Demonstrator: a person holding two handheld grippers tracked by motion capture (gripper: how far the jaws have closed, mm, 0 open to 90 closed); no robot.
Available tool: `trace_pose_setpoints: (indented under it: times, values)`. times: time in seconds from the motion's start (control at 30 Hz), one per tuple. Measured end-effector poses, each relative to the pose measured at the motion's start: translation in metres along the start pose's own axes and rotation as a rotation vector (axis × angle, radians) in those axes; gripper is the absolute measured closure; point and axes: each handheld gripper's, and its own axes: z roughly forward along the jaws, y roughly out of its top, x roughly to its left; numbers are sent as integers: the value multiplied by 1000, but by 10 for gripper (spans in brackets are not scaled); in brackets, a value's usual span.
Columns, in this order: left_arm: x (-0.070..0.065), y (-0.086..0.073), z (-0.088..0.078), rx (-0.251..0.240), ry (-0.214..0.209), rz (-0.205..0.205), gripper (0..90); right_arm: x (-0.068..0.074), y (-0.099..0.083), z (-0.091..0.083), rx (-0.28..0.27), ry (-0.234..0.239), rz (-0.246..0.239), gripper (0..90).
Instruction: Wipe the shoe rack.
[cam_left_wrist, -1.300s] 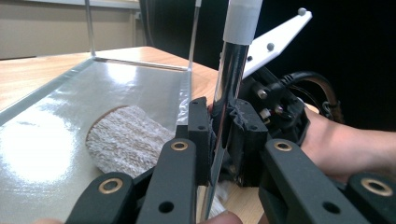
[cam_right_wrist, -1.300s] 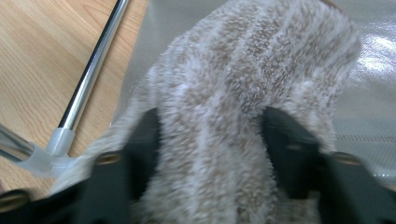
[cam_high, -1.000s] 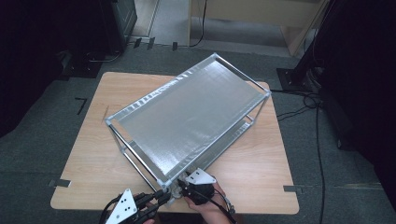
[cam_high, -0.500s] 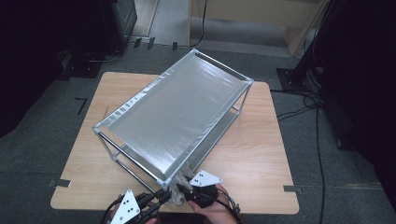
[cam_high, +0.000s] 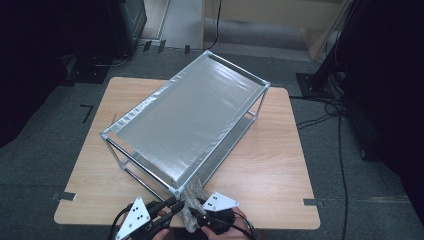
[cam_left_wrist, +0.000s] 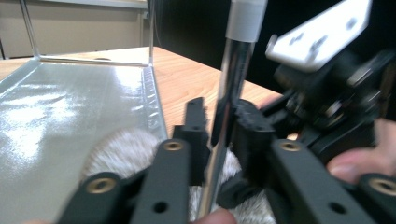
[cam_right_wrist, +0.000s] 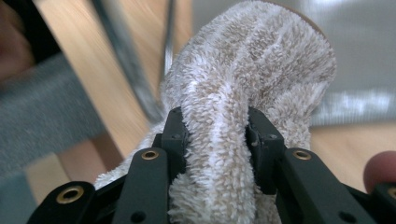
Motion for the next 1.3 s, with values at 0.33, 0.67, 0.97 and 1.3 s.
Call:
trace_pose_setpoints:
  times: [0.33,0.67,0.97,1.3]
  values:
    - [59,-3,-50,-81,42,-33,545,-7,-5,3,-5,-18,1,655]
    - [131,-21,-68,-5,534,-176,554,2,5,-18,-67,2,4,654]
    - [160,-24,-56,25,614,-180,642,6,15,-46,-157,28,23,652]
    - [174,-25,-40,78,631,-262,711,10,-12,-19,-37,5,2,651]
